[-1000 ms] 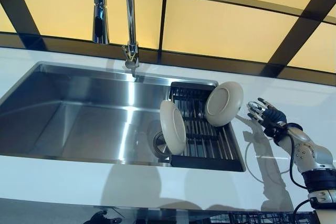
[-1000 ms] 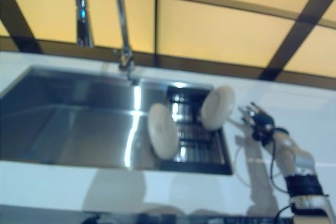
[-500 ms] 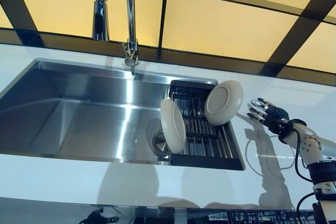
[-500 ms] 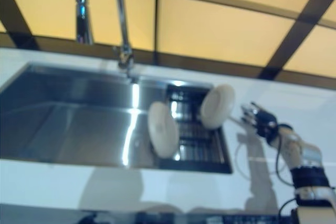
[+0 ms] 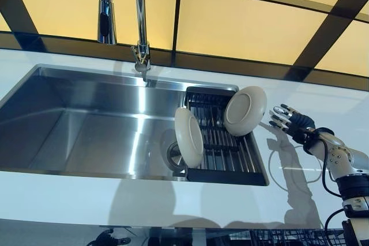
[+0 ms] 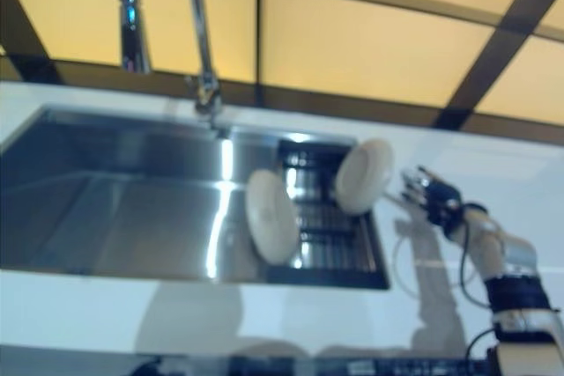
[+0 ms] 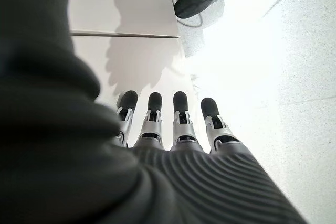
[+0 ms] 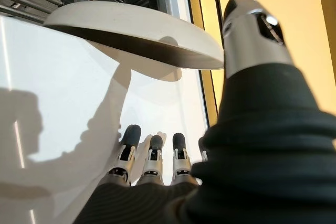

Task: Take plates into dishwasher

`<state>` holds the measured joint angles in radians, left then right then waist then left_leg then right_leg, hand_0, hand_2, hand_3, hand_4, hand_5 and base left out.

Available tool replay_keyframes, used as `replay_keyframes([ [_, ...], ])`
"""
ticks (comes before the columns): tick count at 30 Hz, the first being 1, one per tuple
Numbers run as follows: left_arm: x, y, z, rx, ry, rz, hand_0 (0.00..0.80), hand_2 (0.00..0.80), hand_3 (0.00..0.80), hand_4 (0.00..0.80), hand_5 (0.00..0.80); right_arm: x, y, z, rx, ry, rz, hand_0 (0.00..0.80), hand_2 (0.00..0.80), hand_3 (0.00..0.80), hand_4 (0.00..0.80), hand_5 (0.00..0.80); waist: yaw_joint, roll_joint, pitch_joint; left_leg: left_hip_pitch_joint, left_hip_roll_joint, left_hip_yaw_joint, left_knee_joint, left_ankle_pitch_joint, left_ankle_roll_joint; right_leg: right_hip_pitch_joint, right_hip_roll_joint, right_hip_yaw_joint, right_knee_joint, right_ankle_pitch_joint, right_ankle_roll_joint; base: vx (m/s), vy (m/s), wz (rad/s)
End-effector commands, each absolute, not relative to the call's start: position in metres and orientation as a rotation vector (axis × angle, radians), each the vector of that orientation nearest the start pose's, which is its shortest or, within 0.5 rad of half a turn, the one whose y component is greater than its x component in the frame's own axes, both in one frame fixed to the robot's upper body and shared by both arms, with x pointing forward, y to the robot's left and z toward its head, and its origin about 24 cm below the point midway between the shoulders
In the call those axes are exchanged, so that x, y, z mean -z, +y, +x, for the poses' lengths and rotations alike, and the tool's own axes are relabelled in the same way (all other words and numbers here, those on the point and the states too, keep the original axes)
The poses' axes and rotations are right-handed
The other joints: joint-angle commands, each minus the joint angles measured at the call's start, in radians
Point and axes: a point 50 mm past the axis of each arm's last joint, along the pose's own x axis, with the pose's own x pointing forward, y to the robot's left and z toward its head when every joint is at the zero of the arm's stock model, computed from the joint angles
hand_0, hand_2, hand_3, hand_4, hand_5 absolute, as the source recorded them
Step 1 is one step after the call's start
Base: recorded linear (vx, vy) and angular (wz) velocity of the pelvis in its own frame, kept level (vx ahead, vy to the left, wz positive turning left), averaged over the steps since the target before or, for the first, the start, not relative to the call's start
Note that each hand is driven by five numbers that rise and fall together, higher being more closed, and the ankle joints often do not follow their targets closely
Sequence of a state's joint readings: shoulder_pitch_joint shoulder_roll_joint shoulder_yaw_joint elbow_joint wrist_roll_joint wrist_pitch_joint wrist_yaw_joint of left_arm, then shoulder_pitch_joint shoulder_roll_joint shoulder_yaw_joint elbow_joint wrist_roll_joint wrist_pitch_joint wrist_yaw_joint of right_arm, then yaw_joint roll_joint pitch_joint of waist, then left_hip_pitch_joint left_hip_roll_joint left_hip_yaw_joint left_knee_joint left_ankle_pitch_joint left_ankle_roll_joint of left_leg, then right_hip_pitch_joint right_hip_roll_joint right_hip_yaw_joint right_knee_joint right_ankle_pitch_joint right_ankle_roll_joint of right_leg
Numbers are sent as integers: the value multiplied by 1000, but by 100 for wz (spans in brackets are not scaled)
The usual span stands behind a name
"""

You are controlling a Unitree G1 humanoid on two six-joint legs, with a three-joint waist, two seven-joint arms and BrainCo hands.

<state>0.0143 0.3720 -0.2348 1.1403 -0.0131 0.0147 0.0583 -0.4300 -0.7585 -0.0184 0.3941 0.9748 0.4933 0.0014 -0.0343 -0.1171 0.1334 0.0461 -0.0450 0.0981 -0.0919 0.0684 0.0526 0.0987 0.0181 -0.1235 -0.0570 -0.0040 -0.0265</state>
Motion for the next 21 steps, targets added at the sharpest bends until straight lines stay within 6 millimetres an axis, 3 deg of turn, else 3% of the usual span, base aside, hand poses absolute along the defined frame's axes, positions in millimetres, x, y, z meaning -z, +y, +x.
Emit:
replay_keyframes([
  [1,141,273,116,-24,1139,533,0,0,0,0,0,-150,-281,334,8,165,296,0,0,0,0,0,51,27,-29,50,-9,1,5,-139,38,-47,-17,-55,135,-53,64,0,0,0],
  [21,141,272,117,-18,1137,539,0,0,0,0,0,-162,-270,343,-13,149,282,0,0,0,0,0,58,32,-26,51,-12,-3,5,-140,40,-49,-21,-62,138,-57,64,0,0,0],
])
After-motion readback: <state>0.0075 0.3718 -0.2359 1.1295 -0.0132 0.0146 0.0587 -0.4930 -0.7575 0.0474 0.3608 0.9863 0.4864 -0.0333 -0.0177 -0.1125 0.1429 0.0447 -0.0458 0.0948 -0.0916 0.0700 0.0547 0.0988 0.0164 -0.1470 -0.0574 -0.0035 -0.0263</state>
